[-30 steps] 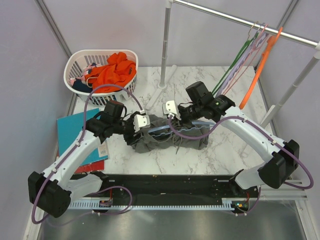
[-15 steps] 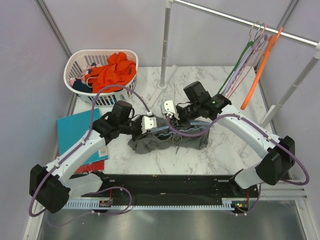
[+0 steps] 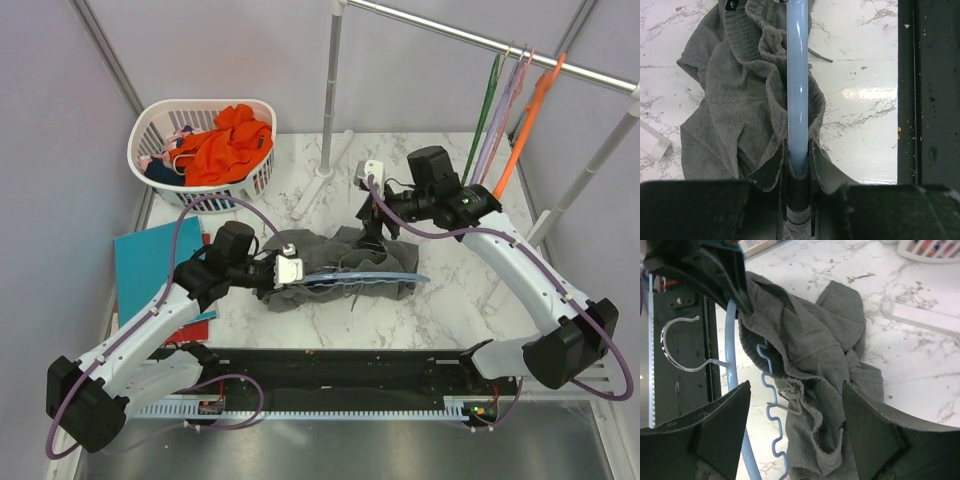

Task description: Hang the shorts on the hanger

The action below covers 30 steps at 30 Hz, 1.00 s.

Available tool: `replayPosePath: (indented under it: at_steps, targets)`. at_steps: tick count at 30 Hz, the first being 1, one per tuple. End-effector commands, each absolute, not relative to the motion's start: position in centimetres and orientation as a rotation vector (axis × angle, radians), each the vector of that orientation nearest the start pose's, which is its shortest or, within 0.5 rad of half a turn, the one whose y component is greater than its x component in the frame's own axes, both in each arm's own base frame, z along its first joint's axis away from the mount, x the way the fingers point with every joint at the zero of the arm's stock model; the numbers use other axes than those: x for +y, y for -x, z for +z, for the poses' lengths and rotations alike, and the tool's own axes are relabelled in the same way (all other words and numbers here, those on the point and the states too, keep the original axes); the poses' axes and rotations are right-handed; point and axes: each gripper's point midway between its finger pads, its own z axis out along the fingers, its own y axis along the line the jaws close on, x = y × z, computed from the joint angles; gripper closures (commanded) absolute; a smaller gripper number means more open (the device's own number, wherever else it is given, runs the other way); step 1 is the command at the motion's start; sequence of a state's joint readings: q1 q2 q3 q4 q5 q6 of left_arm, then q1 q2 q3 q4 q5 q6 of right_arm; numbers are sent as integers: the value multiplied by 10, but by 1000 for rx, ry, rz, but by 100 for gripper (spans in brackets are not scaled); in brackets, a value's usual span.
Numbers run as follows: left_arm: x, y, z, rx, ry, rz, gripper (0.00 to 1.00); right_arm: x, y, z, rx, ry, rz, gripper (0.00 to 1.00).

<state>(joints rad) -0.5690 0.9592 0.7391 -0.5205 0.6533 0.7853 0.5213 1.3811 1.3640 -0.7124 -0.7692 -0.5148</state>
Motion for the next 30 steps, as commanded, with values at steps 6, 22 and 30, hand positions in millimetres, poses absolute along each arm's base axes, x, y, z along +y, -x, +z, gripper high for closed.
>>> replayPosePath:
  at_steps: [6, 22, 30]
  targets:
    - [-229, -180, 180, 1270, -1679, -637, 98, 231, -273, 221, 2060, 1187, 713, 29]
    - [-224, -170, 177, 1301, -1678, -639, 98, 194, -299, 110, 2321, 1328, 385, 45]
    - [-213, -165, 181, 1364, -1586, -617, 98, 168, -282, 88, 2394, 1367, 315, 65]
